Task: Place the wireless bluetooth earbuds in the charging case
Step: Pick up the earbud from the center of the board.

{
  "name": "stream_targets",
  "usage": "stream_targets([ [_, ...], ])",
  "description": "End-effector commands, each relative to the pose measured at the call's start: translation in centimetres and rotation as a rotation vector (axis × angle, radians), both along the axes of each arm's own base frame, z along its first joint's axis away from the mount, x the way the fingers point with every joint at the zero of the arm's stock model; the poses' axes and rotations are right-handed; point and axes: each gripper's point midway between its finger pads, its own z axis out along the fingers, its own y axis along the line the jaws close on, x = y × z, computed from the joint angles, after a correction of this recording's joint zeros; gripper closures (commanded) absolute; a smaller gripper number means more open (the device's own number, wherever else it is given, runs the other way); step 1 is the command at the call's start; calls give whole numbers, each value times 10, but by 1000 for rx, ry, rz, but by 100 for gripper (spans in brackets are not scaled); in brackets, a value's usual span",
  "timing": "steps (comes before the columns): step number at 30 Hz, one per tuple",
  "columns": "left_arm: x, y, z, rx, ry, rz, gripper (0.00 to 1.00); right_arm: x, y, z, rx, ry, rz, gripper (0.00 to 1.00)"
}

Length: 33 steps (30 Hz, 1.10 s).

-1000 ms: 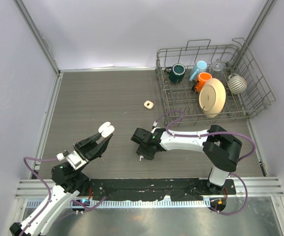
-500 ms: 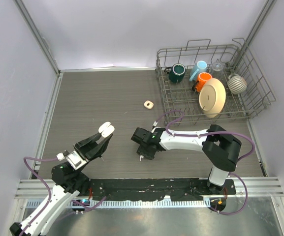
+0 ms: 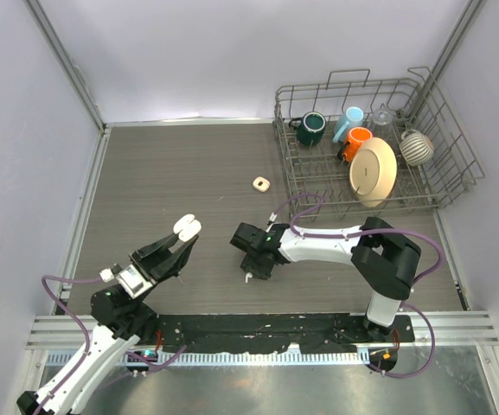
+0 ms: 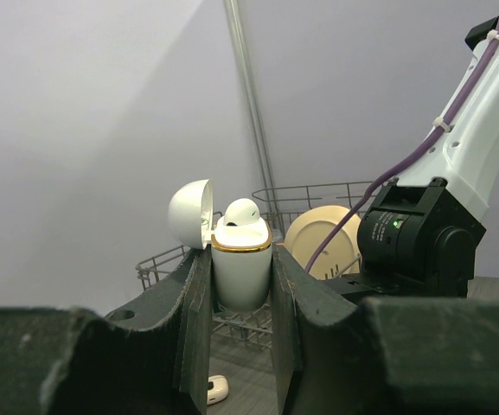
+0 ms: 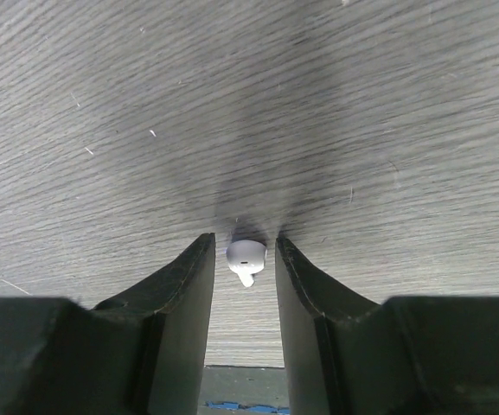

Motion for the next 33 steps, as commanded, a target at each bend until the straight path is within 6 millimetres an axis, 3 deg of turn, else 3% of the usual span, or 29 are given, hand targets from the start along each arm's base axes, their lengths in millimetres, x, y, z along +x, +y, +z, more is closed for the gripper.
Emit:
stream_targets([
  [1, 12, -5, -32, 32, 50, 18, 100, 7, 10, 6, 17, -20, 2, 61],
  [20, 12, -6, -31, 33, 49, 16, 100, 4, 6, 3, 20, -7, -3, 72],
  [26, 12, -6, -32, 35, 51, 16, 100, 4, 3, 5, 29, -24, -5, 90],
  [27, 12, -6, -32, 34, 52, 15, 100, 4, 3, 6, 33, -27, -1, 98],
  [33, 13, -6, -33, 38, 57, 15, 100, 8, -4, 11, 15, -67, 15, 99],
])
